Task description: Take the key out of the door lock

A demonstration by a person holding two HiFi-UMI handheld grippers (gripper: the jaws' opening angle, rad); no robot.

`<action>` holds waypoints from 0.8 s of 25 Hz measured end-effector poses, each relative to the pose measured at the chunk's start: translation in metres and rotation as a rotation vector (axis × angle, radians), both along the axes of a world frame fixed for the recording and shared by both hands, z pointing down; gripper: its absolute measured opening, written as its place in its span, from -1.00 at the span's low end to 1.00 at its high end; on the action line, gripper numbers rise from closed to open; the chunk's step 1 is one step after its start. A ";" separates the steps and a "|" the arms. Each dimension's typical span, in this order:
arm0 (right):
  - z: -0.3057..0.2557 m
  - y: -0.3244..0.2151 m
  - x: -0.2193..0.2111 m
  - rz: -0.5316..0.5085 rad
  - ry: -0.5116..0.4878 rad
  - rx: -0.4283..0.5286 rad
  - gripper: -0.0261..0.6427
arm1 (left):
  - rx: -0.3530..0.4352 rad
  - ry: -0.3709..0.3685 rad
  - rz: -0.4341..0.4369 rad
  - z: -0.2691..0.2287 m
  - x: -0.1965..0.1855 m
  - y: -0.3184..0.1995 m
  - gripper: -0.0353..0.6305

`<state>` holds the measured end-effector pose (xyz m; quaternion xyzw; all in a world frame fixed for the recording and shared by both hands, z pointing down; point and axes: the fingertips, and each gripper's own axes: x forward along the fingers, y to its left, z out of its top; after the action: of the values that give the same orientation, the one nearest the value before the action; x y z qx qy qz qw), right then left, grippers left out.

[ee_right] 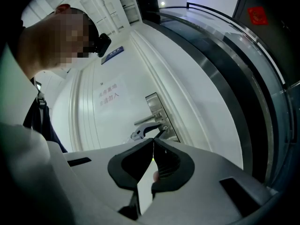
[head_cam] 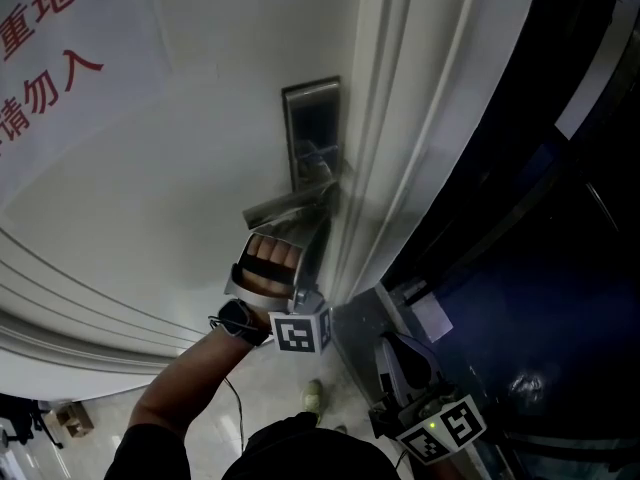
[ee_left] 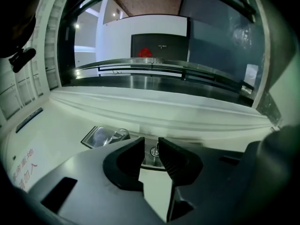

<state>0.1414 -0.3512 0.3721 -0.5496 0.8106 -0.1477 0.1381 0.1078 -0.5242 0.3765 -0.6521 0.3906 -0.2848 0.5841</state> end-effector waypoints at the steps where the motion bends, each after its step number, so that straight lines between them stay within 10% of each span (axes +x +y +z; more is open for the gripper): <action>1: 0.000 -0.001 0.002 0.002 -0.001 -0.001 -0.88 | 0.005 -0.003 -0.001 0.000 0.001 -0.003 -0.67; 20: 0.006 -0.018 0.013 -0.016 -0.039 -0.011 -0.88 | 0.032 -0.051 -0.048 0.013 0.006 -0.040 -0.85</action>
<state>0.1548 -0.3687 0.3777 -0.5410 0.8113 -0.1637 0.1496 0.1134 -0.5643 0.3896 -0.6256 0.3958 -0.3089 0.5971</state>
